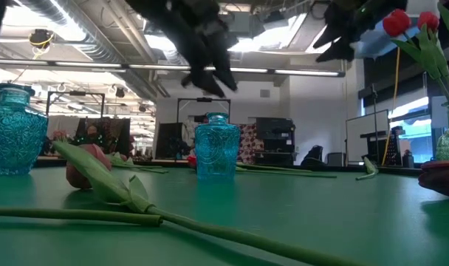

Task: Sort flowers into vase by color
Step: Put the pink flower into the green flower vase

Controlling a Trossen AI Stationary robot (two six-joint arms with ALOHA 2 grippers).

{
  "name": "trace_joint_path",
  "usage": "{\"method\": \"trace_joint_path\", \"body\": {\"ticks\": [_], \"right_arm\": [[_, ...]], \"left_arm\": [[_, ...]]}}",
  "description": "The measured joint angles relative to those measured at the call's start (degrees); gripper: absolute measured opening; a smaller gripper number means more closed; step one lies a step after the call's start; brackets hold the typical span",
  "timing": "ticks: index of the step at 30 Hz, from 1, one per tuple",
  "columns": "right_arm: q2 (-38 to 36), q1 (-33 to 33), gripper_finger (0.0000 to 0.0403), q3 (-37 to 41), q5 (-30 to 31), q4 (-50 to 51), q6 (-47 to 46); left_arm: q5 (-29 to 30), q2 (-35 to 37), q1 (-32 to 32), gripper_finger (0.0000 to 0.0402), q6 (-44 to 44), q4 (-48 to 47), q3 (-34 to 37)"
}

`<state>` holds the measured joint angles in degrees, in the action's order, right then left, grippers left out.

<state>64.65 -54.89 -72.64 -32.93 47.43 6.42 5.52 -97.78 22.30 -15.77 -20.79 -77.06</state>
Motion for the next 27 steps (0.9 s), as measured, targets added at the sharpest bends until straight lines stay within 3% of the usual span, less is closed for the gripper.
{"method": "trace_joint_path", "body": {"ticks": [8,15,21,27], "right_arm": [[-6.2,0.2,0.0264,0.0,0.6,2.3,-4.5],[-7.5,0.2,0.0264,0.0,2.2,4.8,-6.2],[-7.5,0.1,0.0264,0.0,3.0,5.1,-6.2],[-7.5,0.1,0.0264,0.0,3.3,5.1,-6.2]], "left_arm": [[-6.8,-12.1,6.7,0.0218,7.3,3.1,0.0],[-11.7,-17.9,6.7,0.0205,15.5,3.9,0.0],[-10.8,-19.7,6.4,0.0185,15.4,6.1,0.0],[-9.9,-21.2,5.3,0.0133,14.8,5.4,0.0]]}}
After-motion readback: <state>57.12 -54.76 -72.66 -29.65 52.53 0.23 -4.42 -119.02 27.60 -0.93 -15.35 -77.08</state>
